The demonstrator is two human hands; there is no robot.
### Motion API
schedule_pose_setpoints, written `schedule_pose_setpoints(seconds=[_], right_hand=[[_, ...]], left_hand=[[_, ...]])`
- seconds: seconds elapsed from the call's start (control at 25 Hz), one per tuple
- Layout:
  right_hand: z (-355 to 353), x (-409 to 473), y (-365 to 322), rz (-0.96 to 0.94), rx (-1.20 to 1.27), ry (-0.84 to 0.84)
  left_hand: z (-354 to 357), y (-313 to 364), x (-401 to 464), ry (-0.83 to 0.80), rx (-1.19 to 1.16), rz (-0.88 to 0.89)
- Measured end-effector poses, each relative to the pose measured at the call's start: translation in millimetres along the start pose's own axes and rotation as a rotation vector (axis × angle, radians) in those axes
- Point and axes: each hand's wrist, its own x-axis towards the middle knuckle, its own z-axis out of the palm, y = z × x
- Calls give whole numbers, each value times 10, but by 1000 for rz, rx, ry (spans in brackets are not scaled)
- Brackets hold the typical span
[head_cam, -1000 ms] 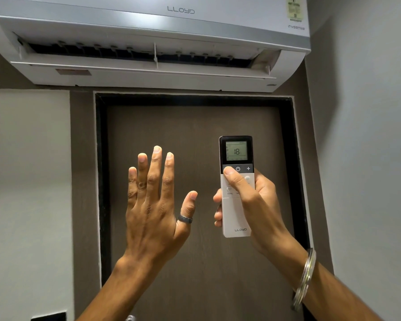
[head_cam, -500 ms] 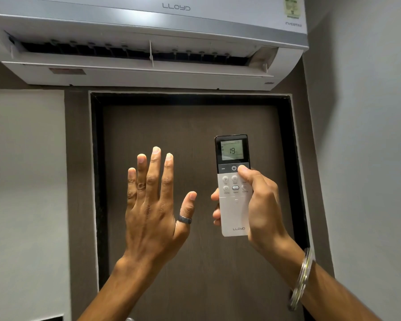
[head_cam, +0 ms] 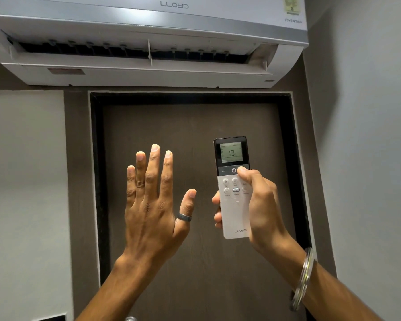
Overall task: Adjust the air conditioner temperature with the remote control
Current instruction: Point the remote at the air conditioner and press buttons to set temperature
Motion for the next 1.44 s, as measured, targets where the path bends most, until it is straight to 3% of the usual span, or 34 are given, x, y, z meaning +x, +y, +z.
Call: schedule_pose_setpoints(seconds=[1.44], right_hand=[[-25,-113,-79,-42,16,-19]], left_hand=[[-121,56,15,0,-21,14]])
